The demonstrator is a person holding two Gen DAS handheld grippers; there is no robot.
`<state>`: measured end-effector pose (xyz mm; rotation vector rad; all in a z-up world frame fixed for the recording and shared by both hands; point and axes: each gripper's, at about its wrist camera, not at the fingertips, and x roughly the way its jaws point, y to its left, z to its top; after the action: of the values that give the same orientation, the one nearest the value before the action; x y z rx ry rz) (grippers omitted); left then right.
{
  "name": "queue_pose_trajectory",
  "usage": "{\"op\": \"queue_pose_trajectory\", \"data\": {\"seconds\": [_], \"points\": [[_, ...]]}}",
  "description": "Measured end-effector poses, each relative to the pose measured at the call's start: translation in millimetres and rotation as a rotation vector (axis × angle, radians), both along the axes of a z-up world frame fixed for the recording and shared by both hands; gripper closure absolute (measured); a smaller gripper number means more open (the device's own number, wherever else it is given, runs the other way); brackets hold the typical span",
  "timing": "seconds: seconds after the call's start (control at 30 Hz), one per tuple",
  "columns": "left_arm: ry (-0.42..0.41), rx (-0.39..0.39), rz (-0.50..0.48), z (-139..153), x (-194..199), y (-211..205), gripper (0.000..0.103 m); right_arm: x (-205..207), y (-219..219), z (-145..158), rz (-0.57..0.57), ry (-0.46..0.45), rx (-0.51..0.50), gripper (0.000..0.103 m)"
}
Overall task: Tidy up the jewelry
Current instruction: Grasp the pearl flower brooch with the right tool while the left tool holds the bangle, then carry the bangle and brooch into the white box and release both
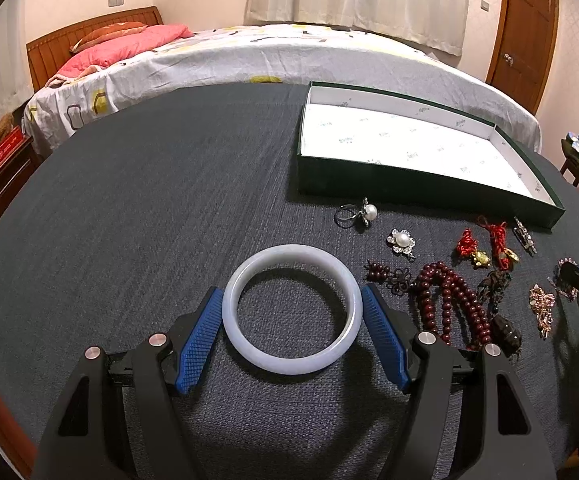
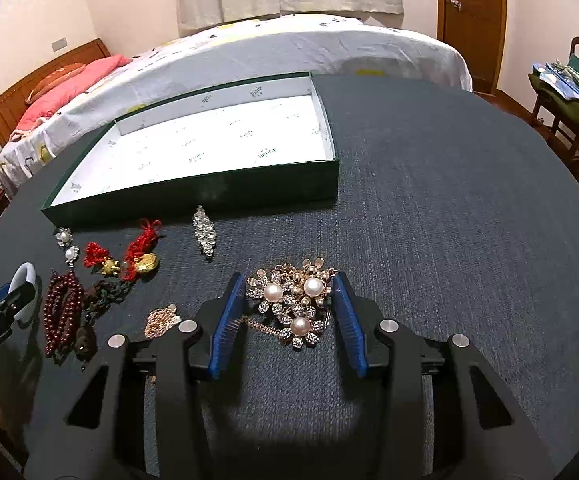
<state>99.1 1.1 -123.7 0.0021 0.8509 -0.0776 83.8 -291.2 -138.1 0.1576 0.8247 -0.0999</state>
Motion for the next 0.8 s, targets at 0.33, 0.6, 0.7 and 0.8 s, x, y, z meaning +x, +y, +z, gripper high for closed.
{"op": "queue_pose_trajectory", "data": {"seconds": [0.33, 0.6, 0.7, 0.8], "points": [[-0.027, -0.008, -0.014, 15.4, -3.3, -6.6, 0.035, -13.6, -2.6, 24.3, 0.001, -0.056, 0.019, 0.059], [-0.101, -0.037, -0.050, 53.0, 5.0, -17.9, 0.034, -11.4, -2.7, 66.0, 0.025, -0.154, 0.036, 0.059], [-0.125, -0.058, -0.065, 66.5, 13.1, -22.4, 0.034, -4.9, -3.4, 82.5, 0.035, -0.194, 0.041, 0.059], [-0.142, -0.079, -0.077, 77.6, 23.1, -27.4, 0.034, 4.0, -3.9, 99.5, 0.047, -0.232, 0.052, 0.059]]}}
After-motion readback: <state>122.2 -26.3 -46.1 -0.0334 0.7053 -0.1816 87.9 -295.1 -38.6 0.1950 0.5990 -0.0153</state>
